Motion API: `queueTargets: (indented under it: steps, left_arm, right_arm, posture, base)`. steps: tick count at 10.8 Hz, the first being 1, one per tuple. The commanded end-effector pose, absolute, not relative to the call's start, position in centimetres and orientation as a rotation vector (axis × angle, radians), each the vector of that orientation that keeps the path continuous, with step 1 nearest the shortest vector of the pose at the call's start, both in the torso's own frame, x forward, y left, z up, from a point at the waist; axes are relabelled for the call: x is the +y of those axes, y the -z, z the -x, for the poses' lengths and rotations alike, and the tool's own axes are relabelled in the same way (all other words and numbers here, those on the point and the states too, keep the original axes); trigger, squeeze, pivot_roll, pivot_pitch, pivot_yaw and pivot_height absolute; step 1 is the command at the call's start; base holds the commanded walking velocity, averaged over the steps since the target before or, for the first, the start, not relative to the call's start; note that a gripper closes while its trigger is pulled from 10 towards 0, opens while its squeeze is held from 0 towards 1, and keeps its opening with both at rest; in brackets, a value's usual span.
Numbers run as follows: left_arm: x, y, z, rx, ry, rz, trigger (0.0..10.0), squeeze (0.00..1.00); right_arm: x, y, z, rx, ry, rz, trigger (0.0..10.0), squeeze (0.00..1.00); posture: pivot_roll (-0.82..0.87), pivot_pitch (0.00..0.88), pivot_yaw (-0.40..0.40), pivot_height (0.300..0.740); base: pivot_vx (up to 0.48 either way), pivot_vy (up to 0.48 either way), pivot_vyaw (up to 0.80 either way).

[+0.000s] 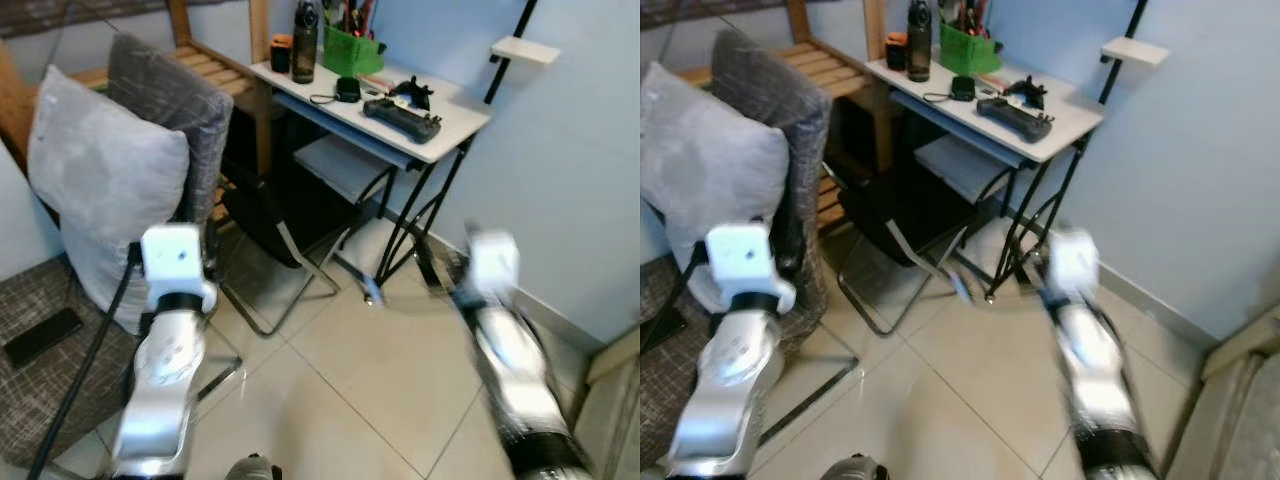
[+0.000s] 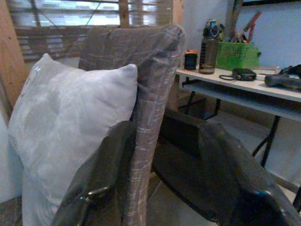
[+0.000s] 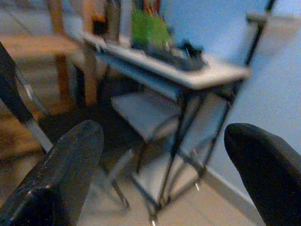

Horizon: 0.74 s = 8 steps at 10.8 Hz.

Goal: Clean up the room

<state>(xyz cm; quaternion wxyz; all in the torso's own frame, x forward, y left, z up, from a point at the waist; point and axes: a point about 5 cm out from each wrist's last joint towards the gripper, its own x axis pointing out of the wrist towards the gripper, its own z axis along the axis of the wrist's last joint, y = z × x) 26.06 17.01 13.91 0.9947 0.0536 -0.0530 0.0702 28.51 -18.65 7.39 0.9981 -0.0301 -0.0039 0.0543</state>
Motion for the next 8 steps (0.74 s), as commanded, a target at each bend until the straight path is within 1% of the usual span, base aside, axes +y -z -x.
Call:
queueTargets:
  steps: [1,2,3,4,5,8]
  left_arm:
    - [17.0,-14.3,-25.7,-0.132,-0.113,-0.112,10.0,0.0]
    - [17.6,-14.4,-25.8,-0.129,-0.143,-0.139,10.0,0.0]
    - [18.7,-14.9,-26.3,-0.129,-0.203,-0.159,10.0,0.0]
    - [18.9,-15.1,-26.4,-0.135,-0.214,-0.166,10.0,0.0]
    - [19.0,-15.5,-26.4,-0.161,-0.224,-0.19,10.0,0.0]
    - [19.1,-15.7,-26.4,-0.168,-0.245,-0.184,10.0,0.0]
  right_arm:
    - [-19.4,-7.9,-28.6,-0.016,-0.097,0.064,10.0,0.03]
    - [-18.8,-8.6,-29.2,-0.034,-0.109,0.059,10.0,0.04]
    - [-16.8,-9.7,-30.3,-0.064,-0.153,0.038,10.0,0.04]
    - [-16.3,-9.9,-30.4,-0.069,-0.17,0.033,10.0,0.04]
    - [-15.9,-9.9,-30.5,-0.067,-0.184,0.027,10.0,0.04]
    - [-15.6,-10.1,-30.9,-0.065,-0.2,0.02,10.0,0.04]
  posture:
    - [0.18,0.0,-0.047,0.74]
    - [0.18,0.0,-0.05,0.74]
    - [0.18,0.0,-0.062,0.74]
    - [0.18,0.0,-0.066,0.74]
    - [0.19,0.0,-0.073,0.74]
    - [0.19,0.0,-0.081,0.74]
  base:
    - [0.285,0.0,0.0]
    - [0.48,0.0,0.0]
    - [0.48,0.0,0.0]
    - [0.48,0.0,0.0]
    - [0.48,0.0,0.0]
    - [0.48,0.0,0.0]
